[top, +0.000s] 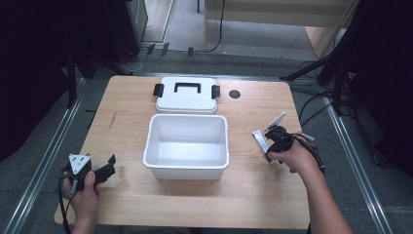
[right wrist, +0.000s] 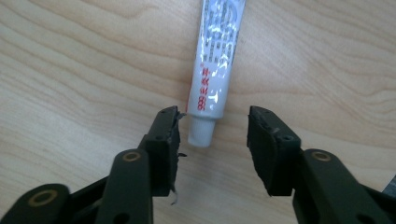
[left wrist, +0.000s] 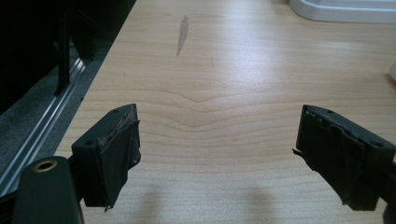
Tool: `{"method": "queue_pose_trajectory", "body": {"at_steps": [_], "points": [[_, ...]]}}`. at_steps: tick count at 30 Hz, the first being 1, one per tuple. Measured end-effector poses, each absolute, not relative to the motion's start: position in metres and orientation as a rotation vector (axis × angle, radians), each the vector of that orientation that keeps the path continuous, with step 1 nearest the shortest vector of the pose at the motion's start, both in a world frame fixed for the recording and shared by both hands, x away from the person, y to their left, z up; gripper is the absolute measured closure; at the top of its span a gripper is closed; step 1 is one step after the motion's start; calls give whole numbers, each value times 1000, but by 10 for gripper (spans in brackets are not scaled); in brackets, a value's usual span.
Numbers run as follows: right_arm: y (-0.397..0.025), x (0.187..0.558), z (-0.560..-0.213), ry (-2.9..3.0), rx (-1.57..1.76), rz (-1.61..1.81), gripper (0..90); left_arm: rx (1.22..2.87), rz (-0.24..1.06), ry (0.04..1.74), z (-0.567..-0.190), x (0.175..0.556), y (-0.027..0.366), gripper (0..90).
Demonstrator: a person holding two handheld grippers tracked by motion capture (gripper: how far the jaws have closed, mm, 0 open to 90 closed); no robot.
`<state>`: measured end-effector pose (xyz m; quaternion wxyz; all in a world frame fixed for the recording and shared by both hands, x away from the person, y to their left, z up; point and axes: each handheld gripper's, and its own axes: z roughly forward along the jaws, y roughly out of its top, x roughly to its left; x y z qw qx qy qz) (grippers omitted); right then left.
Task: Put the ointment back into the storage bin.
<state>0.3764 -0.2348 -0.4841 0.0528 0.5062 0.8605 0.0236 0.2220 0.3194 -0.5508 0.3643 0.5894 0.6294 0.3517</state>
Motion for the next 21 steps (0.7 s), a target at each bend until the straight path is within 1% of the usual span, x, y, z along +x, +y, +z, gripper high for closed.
{"method": "queue_pose_trajectory", "body": {"at_steps": [4,6,11,15,20,21], "points": [[-231,384,-485,2611,1558,58,571,1519,900,1621,-551,222,319,143],[-229,388,-484,2607,1576,69,605,1520,896,1622,-551,223,319,143],[-223,399,-488,2607,1648,57,614,1527,898,1622,-551,223,319,143],[-221,405,-493,2613,1635,12,624,1529,896,1622,-551,223,319,143],[-219,409,-498,2623,1651,-2,658,1531,897,1621,-551,224,319,143],[-217,411,-499,2622,1650,-10,685,1531,897,1621,-551,224,318,143]]}}
